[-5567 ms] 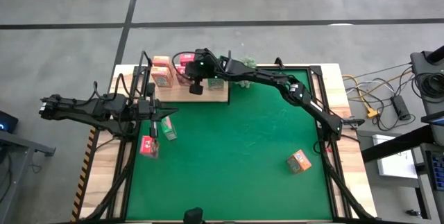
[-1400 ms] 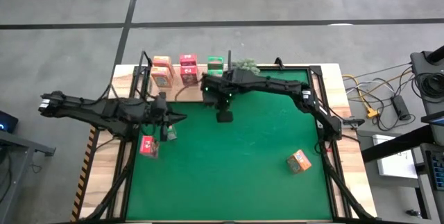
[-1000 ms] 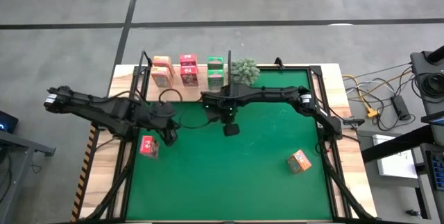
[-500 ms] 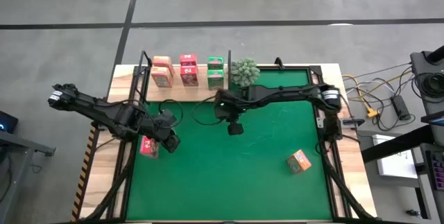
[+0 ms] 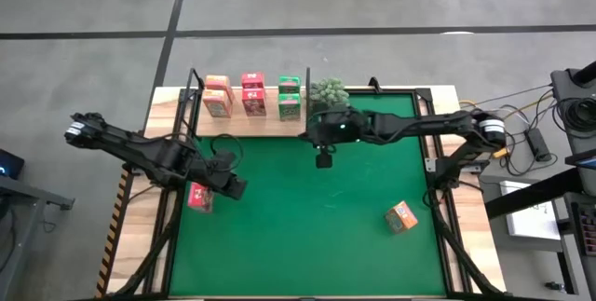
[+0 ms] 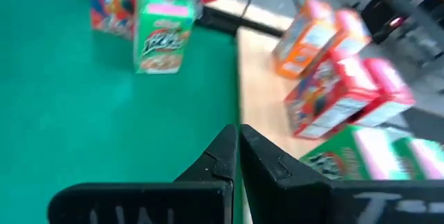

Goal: Stack cereal on shelf
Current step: Put the green cereal box on the shelf aligned with the other green cereal box

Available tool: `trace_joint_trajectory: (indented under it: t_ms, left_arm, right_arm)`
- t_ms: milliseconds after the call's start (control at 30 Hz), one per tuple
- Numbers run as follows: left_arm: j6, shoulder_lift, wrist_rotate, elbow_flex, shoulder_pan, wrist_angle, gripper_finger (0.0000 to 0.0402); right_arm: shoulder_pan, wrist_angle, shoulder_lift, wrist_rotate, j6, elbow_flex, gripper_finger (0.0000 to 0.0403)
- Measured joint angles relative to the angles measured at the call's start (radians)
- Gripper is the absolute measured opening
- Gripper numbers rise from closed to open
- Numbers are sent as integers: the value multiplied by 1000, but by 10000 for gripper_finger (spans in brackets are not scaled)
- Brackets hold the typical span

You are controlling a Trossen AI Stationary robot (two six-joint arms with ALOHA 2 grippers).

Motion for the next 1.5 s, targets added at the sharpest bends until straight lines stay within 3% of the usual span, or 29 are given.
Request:
trace_joint_trajectory:
  t_ms: [233,367,467,633,933,1067,1300,1500]
  left_arm:
    - [-36,39,5,0,0,129,0]
    - [-43,90,6,0,0,286,0]
    - [-24,137,20,26,1,317,0]
    - [-23,219,17,171,2,119,0]
    - [-130,341,-59,454,2,-441,0]
    - [-196,342,-78,465,2,-531,0]
    - [-291,303,-104,389,-2,-545,5]
    - [-334,281,-119,333,-2,-545,59]
  right_arm:
    - [-68,141,-95,-24,-35,-107,9]
    - [-116,212,-131,-25,-26,-177,9]
    - [-155,311,-143,-79,-19,-245,9]
    - [-214,490,-146,-176,-12,-315,9]
    - [-247,506,-155,-180,-20,-270,9]
    - [-251,459,-155,-180,-66,-266,9]
    - [-277,465,-154,-180,-71,-267,9]
    - [-289,462,-153,-180,-69,-267,9]
